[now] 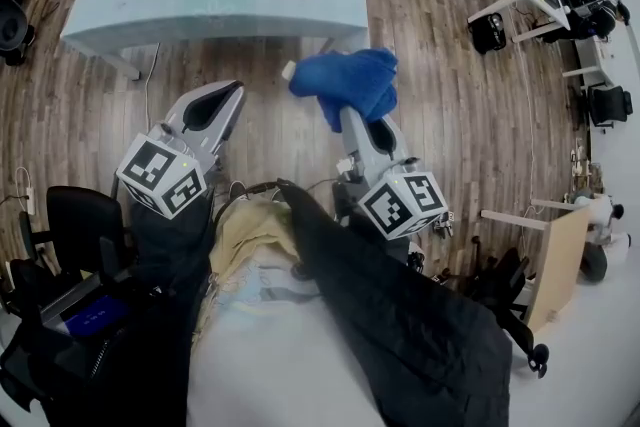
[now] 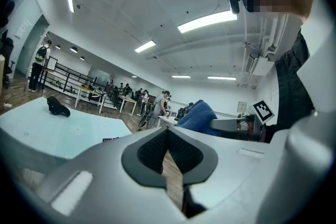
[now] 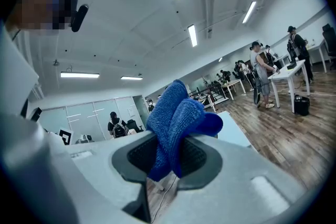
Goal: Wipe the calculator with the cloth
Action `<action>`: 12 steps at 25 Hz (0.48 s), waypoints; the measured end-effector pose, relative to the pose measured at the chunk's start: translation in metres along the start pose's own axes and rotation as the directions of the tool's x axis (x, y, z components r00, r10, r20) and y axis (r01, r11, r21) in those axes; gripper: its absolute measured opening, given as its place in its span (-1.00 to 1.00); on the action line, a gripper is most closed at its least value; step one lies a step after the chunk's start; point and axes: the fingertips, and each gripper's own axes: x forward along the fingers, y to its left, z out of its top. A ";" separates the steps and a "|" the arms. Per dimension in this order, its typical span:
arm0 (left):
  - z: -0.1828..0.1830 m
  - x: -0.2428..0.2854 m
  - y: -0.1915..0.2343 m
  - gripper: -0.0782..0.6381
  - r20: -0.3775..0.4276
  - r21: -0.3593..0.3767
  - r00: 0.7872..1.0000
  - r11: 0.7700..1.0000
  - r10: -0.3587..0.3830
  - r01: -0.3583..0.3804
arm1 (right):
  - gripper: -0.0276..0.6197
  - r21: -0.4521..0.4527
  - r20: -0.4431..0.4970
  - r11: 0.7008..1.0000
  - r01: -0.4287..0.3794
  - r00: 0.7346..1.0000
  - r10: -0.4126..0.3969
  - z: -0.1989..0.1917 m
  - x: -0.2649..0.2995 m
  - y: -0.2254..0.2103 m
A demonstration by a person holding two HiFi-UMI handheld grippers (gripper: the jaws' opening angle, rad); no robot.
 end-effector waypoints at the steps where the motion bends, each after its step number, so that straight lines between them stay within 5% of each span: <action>1: -0.001 -0.003 0.001 -0.79 0.000 0.000 1.000 1.000 0.000 0.000 | -0.64 0.001 0.000 1.000 0.001 1.000 -0.001 -0.001 0.000 0.003; 12: -0.008 -0.031 0.039 -0.79 -0.022 -0.017 1.000 1.000 0.020 -0.020 | -0.63 0.011 -0.022 1.000 -0.020 1.000 0.020 -0.025 0.040 0.034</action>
